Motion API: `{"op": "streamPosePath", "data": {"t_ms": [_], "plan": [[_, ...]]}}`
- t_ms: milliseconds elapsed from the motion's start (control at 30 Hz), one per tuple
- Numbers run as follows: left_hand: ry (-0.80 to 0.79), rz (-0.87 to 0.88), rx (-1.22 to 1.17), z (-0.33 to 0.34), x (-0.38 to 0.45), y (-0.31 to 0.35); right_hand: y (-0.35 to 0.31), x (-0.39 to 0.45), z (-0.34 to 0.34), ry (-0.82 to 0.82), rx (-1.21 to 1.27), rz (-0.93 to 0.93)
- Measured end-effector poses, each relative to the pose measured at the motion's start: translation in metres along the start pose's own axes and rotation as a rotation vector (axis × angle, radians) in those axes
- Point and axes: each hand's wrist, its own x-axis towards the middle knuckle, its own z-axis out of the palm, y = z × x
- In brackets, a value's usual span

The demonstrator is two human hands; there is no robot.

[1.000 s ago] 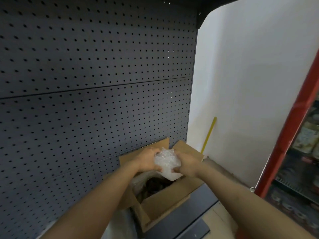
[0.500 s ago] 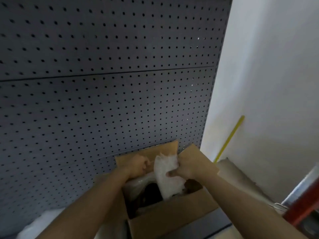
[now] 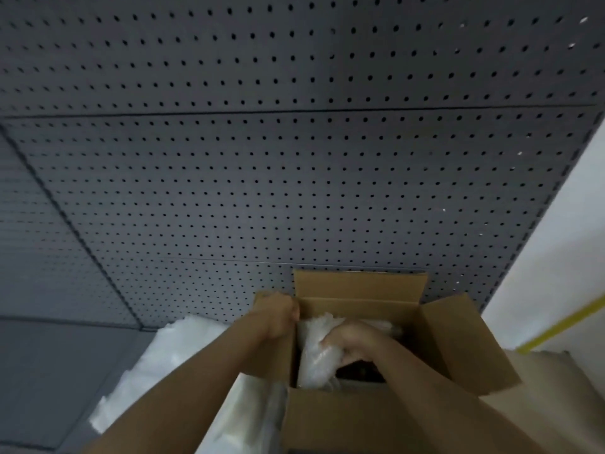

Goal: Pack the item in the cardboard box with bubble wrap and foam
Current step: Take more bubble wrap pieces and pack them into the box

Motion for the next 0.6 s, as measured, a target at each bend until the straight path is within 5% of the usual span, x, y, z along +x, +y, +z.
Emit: {"op": "streamPosePath", "data": {"t_ms": [167, 367, 600], "plan": [[-0.044, -0.019, -0.070, 0.003, -0.002, -0.006, 0.003, 0.018, 0.020, 0.290, -0.208, -0.203], [-0.074, -0.009, -0.169, 0.007, 0.002, -0.011, 0.016, 0.035, 0.053, 0.430, -0.366, -0.334], [-0.051, 0.061, -0.166, 0.012, 0.011, -0.016, 0.018, 0.057, 0.079, 0.429, -0.618, -0.198]]}}
